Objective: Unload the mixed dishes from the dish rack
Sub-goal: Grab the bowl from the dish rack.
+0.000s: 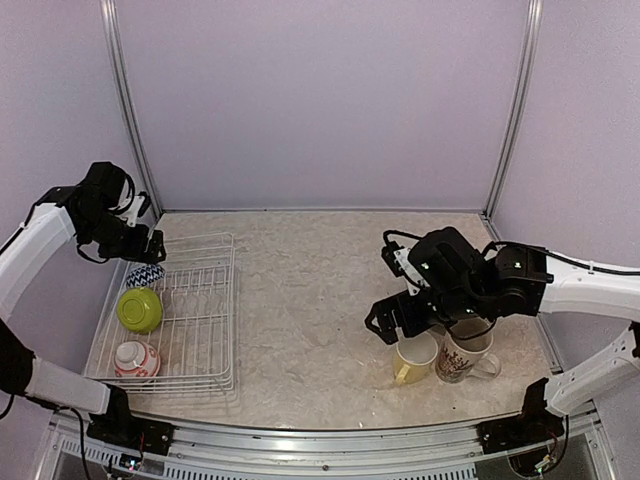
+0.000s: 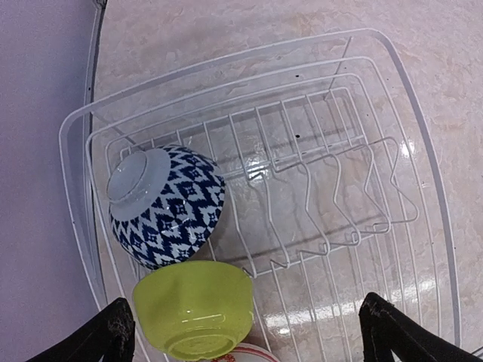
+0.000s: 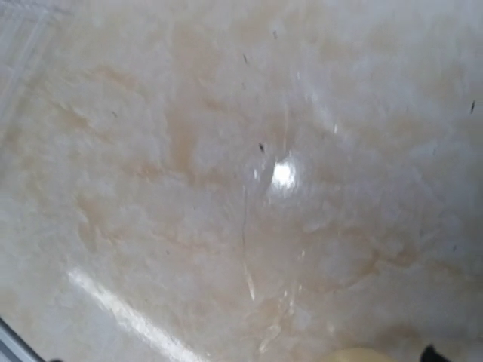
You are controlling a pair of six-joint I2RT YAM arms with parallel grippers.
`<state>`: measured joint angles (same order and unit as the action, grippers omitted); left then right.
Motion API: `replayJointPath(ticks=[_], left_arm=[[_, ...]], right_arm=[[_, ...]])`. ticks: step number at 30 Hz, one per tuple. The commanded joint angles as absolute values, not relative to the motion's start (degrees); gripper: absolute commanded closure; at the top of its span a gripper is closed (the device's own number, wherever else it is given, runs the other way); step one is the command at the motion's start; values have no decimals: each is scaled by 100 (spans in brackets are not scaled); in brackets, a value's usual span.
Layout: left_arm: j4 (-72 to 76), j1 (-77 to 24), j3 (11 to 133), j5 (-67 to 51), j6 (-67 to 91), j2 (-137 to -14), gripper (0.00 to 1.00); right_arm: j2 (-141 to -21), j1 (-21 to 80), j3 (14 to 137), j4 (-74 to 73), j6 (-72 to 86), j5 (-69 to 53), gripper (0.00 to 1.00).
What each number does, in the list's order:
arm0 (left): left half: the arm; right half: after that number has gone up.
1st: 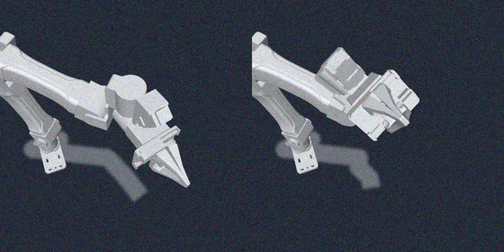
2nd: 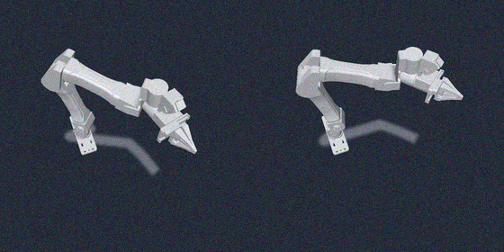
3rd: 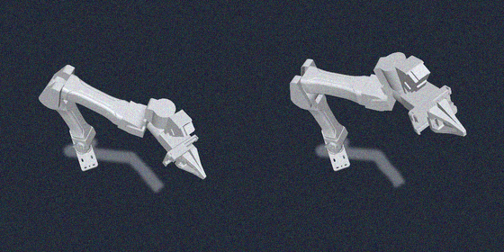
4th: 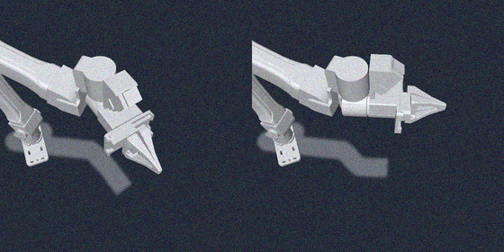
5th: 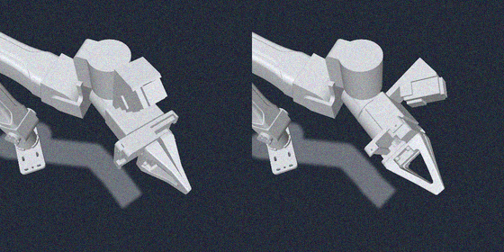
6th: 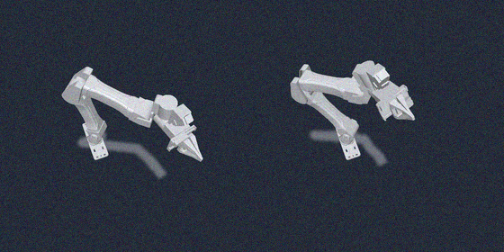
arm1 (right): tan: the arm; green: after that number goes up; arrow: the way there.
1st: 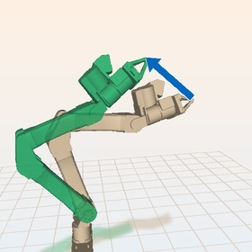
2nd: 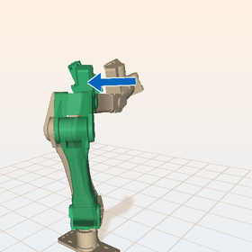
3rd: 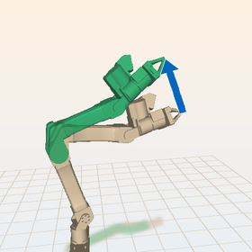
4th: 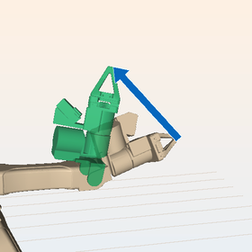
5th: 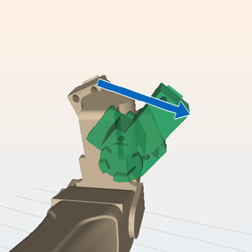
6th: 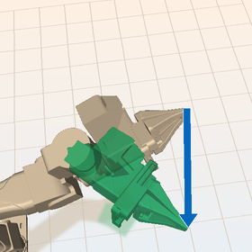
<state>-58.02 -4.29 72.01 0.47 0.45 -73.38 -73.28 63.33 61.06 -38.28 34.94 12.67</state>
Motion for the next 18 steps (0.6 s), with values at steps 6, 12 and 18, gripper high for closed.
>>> replayJointPath(ticks=[6, 12, 18], left_arm=[[-5770, -45, 7307, -930, -2571, -7110, 1], [-6081, 482, 7781, -809, -2687, -8029, 1], [-6002, 486, 7748, -569, -2680, -8691, 1]], right_arm=[[-6210, 5679, 5800, -3272, 2605, 653, 0], [-6064, 5513, 6121, -3700, 2303, 598, 0], [-5944, 5445, 6140, -3714, 2326, 617, 0]])
